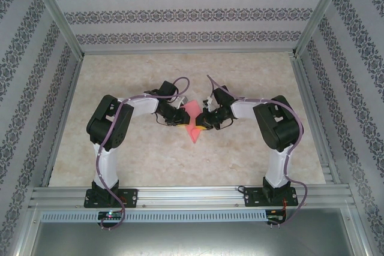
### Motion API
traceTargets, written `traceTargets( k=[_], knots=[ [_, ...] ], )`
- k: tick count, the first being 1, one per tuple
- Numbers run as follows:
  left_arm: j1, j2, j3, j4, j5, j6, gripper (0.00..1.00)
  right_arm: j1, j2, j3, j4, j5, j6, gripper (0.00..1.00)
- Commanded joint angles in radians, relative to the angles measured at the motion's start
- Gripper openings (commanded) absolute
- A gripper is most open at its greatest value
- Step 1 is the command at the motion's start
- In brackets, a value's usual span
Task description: Fold a paper plane with a square sheet of paper (pick it up from the middle)
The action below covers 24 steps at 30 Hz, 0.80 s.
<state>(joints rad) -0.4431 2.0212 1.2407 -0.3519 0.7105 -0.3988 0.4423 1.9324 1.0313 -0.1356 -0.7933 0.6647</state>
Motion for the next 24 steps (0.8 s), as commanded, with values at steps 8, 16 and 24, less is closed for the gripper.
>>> traceTargets(
  k=[8, 16, 24],
  knots=[
    [0.006, 0.021, -0.017, -0.002, 0.014, 0.026, 0.2, 0.013, 0.019, 0.019, -0.028, 0.027, -0.016, 0.1],
    [0.007, 0.017, -0.021, 0.005, 0.018, 0.018, 0.2, 0.015, 0.045, 0.03, -0.023, 0.026, -0.013, 0.1],
    [0.007, 0.024, -0.019, 0.011, 0.024, 0.012, 0.2, 0.018, 0.052, 0.038, -0.007, 0.019, -0.013, 0.1]
  ],
)
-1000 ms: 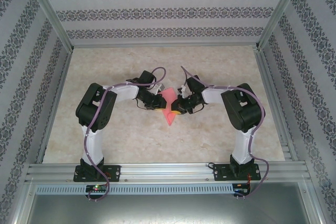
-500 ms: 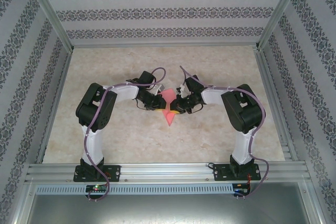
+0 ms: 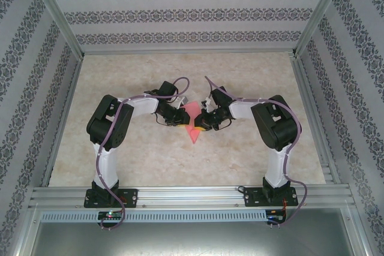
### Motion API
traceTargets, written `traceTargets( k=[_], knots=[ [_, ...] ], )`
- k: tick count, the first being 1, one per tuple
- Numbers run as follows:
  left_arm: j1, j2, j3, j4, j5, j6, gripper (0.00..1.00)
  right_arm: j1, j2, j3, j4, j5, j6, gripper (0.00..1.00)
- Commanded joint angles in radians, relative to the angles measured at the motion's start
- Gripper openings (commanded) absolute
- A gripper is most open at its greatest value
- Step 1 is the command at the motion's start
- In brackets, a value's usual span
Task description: Fold a paper plane with a square sheet of paper (pick it up from the middle)
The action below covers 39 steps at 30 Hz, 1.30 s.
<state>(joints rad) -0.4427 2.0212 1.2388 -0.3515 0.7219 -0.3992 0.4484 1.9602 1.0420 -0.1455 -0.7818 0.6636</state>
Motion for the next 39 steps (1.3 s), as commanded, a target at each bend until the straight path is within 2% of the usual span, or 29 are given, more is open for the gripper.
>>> traceTargets(
  k=[1, 13, 26, 39],
  knots=[
    [0.007, 0.024, -0.018, 0.011, 0.013, 0.012, 0.2, 0.012, 0.029, 0.031, 0.005, 0.004, -0.013, 0.1],
    [0.007, 0.028, -0.01, 0.008, 0.017, 0.016, 0.2, 0.019, 0.053, 0.049, -0.032, 0.005, -0.052, 0.11],
    [0.01, 0.033, -0.01, 0.011, 0.014, 0.019, 0.2, 0.035, 0.043, 0.089, -0.185, 0.029, -0.157, 0.12],
    [0.01, 0.038, -0.005, 0.016, 0.026, 0.015, 0.21, 0.047, 0.048, 0.092, -0.143, 0.023, -0.157, 0.12]
  ],
)
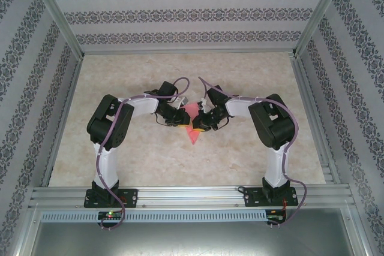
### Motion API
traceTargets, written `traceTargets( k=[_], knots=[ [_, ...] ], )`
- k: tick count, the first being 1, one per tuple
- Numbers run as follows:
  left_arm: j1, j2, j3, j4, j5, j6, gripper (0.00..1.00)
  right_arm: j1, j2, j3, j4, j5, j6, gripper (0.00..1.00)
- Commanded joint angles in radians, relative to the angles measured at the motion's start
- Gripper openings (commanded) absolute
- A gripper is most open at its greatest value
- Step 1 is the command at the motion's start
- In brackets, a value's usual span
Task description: Fold a paper plane with a square sheet of paper (pick it up from the middle)
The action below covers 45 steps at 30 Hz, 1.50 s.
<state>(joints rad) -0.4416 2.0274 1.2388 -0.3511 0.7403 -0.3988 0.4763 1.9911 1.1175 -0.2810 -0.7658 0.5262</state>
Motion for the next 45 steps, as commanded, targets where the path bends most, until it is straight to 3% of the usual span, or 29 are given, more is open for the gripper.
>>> traceTargets(
  k=[1, 17, 31, 39, 45],
  knots=[
    [0.011, 0.033, -0.004, 0.017, 0.01, 0.015, 0.21, 0.019, 0.014, 0.016, -0.001, 0.004, -0.02, 0.12],
    [0.02, 0.02, -0.016, 0.037, 0.026, -0.002, 0.21, 0.018, 0.03, -0.019, 0.049, 0.003, -0.015, 0.12],
    [0.032, -0.07, 0.001, 0.031, 0.032, -0.031, 0.25, 0.008, 0.045, -0.05, 0.049, 0.023, -0.023, 0.36],
    [0.047, -0.173, -0.025, 0.005, 0.007, -0.038, 0.29, 0.005, 0.04, -0.064, 0.079, 0.013, -0.008, 0.41],
    [0.047, -0.226, -0.078, 0.018, -0.009, -0.058, 0.28, 0.001, 0.023, -0.084, 0.096, 0.01, 0.003, 0.38]
  ],
)
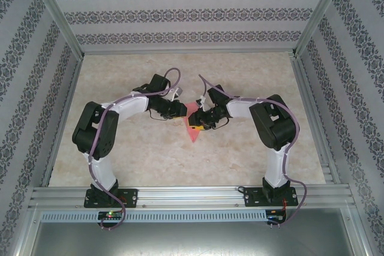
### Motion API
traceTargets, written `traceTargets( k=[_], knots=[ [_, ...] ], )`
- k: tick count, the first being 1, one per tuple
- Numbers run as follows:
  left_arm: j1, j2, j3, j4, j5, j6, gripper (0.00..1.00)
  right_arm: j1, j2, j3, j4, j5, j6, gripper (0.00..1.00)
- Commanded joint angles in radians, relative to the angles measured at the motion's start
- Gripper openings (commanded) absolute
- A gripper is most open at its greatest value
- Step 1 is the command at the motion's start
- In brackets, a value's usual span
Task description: Fold a paper plane with a square sheet of paper (pick it up from the middle)
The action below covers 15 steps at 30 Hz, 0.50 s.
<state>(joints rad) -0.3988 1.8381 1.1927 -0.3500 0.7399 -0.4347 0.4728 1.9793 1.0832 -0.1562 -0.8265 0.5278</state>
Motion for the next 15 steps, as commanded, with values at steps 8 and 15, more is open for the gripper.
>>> traceTargets(
  k=[8, 15],
  knots=[
    [-0.005, -0.026, -0.065, 0.051, 0.015, -0.032, 0.23, -0.002, 0.018, -0.07, -0.006, 0.069, 0.017, 0.28],
    [-0.03, 0.051, -0.035, 0.054, 0.039, -0.016, 0.2, -0.011, -0.002, -0.09, 0.007, 0.071, 0.025, 0.24]
  ],
)
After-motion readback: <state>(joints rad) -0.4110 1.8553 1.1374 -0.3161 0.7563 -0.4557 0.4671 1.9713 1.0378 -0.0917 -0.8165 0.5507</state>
